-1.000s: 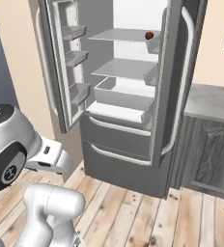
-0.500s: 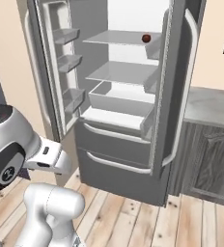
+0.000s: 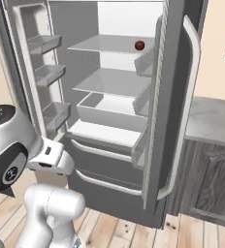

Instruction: Pick the apple and banana from the fridge and place them inside the tupperware on the counter.

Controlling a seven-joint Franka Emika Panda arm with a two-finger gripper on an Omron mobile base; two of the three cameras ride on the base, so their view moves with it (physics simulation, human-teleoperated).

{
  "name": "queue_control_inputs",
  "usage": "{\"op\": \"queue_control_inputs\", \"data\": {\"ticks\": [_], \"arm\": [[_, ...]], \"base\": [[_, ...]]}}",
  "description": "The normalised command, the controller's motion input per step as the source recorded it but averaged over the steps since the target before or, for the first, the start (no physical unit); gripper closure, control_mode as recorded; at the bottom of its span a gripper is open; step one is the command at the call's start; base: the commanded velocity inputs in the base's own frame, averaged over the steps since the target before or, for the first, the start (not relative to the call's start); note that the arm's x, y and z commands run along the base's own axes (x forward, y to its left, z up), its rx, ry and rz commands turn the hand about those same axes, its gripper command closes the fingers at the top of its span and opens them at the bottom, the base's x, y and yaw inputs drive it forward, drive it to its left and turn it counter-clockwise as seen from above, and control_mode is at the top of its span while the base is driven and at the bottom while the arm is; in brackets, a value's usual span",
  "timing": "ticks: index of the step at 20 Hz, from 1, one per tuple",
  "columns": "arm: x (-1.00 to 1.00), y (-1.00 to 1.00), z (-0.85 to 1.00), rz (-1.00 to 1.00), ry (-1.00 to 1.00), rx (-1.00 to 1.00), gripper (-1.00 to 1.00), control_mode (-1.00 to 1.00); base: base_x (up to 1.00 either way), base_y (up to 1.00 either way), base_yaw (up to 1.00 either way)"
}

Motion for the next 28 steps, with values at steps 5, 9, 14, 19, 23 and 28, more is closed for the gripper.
{"op": "queue_control_inputs", "data": {"ticks": [5,9,14,19,23,28], "arm": [[0.00,0.00,0.00,0.00,0.00,0.00,-1.00,1.00],[0.00,0.00,0.00,0.00,0.00,0.00,-1.00,1.00],[0.00,0.00,0.00,0.00,0.00,0.00,-1.00,1.00],[0.00,0.00,0.00,0.00,0.00,0.00,-1.00,1.00],[0.00,0.00,0.00,0.00,0.00,0.00,-1.00,1.00],[0.00,0.00,0.00,0.00,0.00,0.00,-1.00,1.00]], "base": [[0.52,0.34,-0.24],[0.61,0.17,-0.22],[0.64,0.02,-0.07],[0.62,0.00,0.00],[0.50,-0.01,0.00],[0.64,-0.05,-0.01]]}}
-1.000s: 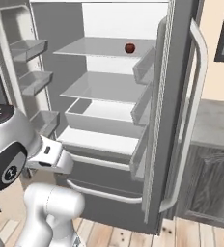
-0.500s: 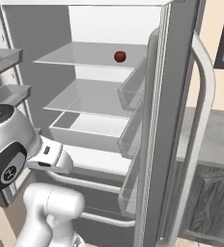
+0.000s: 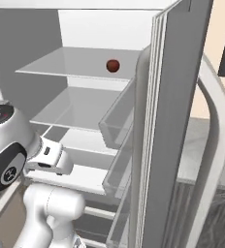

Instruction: Pick the apple and banana from the fridge and place them inside the tupperware on the counter.

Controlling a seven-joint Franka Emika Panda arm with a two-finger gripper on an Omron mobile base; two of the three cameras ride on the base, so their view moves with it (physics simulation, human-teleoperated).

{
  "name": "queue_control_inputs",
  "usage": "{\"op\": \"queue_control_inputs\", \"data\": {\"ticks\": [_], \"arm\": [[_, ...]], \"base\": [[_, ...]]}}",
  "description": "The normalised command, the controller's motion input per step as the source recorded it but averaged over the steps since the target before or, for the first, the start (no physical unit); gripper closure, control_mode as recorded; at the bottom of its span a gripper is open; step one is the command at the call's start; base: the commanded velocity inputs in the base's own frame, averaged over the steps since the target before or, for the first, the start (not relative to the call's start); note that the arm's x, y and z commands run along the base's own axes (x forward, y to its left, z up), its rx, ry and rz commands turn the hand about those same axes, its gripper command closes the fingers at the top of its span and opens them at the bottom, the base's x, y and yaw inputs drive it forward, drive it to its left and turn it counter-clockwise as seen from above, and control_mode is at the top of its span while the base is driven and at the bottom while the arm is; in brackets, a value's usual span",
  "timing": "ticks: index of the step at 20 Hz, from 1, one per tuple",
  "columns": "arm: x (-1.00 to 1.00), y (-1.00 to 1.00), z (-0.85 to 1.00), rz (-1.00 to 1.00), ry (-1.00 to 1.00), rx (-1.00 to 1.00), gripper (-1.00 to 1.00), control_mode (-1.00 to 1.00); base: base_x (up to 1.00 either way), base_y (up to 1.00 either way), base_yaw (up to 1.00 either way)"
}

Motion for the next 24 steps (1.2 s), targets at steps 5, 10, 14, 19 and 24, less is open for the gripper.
{"op": "queue_control_inputs", "data": {"ticks": [5,10,14,19,24], "arm": [[0.00,0.00,0.00,0.00,0.00,0.00,-1.00,1.00],[0.29,-0.01,0.24,0.00,-0.19,0.00,-1.00,-1.00],[0.34,-0.01,0.77,0.00,-0.56,-0.22,-1.00,-1.00],[0.33,0.00,0.80,0.00,-0.58,-0.35,-1.00,-1.00],[0.64,-0.22,0.91,0.00,-0.05,-0.05,-1.00,-1.00]], "base": [[0.67,-0.03,-0.12],[0.24,0.00,-0.03],[0.00,0.00,0.00],[0.00,0.00,0.00],[0.00,0.00,0.00]]}}
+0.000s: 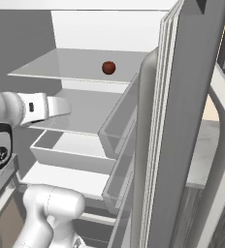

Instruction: Pick the apple and banana from the fridge and place them inside the tupperware on the counter.

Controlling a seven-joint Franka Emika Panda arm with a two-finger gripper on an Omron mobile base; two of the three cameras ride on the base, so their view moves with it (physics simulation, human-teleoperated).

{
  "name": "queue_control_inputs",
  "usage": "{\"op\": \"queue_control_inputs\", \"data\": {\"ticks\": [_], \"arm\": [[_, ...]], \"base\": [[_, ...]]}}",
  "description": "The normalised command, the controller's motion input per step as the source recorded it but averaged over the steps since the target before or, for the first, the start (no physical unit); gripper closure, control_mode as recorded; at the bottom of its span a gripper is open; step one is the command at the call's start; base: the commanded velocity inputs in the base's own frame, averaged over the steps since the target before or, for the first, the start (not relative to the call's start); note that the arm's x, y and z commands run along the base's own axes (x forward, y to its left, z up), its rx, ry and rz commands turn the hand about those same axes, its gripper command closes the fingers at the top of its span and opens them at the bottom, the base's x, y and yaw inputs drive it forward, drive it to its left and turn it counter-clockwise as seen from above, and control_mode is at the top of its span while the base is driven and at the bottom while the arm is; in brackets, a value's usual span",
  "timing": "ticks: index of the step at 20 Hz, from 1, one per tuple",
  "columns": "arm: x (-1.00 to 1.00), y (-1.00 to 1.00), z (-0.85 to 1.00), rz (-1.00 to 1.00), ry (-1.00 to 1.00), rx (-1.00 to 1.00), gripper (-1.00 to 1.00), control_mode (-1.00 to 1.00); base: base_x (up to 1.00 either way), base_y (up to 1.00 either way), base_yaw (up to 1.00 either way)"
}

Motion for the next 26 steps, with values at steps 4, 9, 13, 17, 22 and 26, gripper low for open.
{"op": "queue_control_inputs", "data": {"ticks": [4,9,13,17,22,26], "arm": [[0.68,-0.12,0.71,0.00,0.15,0.02,-1.00,-1.00],[0.47,0.00,0.16,0.00,0.08,0.00,-1.00,-1.00],[0.31,-0.17,-0.06,0.08,-0.04,0.18,-1.00,-1.00],[0.42,-0.20,-0.03,0.03,-0.10,0.41,-1.00,-1.00],[0.58,-0.05,0.00,0.00,0.00,0.20,-1.00,-1.00],[0.53,0.00,0.00,0.00,0.00,0.00,-1.00,-1.00]], "base": [[0.00,0.00,0.00],[0.00,0.00,0.00],[0.00,0.00,0.00],[0.00,0.00,0.00],[0.00,0.00,0.00],[0.00,0.00,0.00]]}}
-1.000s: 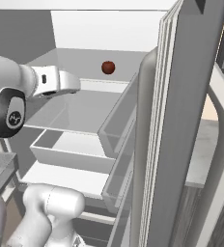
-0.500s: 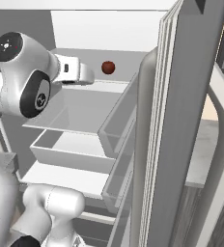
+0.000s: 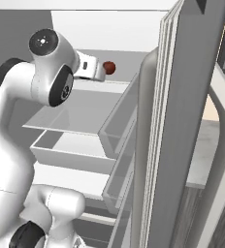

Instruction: Pick the apple and banana from the fridge and place them inside the tupperware on the counter.

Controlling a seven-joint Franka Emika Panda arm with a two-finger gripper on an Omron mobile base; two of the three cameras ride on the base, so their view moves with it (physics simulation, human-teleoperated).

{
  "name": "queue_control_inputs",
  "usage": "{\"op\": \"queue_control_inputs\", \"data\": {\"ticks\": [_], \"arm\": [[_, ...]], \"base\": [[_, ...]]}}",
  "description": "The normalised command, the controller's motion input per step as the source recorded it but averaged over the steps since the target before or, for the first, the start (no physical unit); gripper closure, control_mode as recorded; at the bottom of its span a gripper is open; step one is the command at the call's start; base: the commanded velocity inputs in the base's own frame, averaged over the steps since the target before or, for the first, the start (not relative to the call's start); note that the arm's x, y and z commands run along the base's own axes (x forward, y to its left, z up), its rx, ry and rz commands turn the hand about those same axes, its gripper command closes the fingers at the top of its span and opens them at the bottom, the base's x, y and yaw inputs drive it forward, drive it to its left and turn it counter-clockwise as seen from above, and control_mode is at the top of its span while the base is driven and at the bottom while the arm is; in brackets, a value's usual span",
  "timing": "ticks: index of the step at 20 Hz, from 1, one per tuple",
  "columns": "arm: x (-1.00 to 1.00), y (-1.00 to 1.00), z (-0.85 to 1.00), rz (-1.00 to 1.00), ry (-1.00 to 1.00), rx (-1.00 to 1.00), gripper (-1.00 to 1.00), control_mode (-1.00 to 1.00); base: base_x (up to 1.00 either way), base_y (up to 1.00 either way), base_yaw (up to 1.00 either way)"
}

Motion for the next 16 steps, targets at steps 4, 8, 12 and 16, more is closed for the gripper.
{"op": "queue_control_inputs", "data": {"ticks": [4,8,12,16], "arm": [[0.36,-0.13,0.00,0.00,0.00,0.00,-1.00,-1.00],[0.43,-0.17,0.00,0.00,0.02,0.00,-1.00,-1.00],[0.46,-0.06,-0.08,0.00,0.06,0.00,-1.00,-1.00],[0.50,0.00,-0.14,0.00,0.08,0.00,-1.00,-1.00]], "base": [[0.00,0.00,0.00],[0.00,0.00,0.00],[0.00,0.00,0.00],[0.00,0.00,0.00]]}}
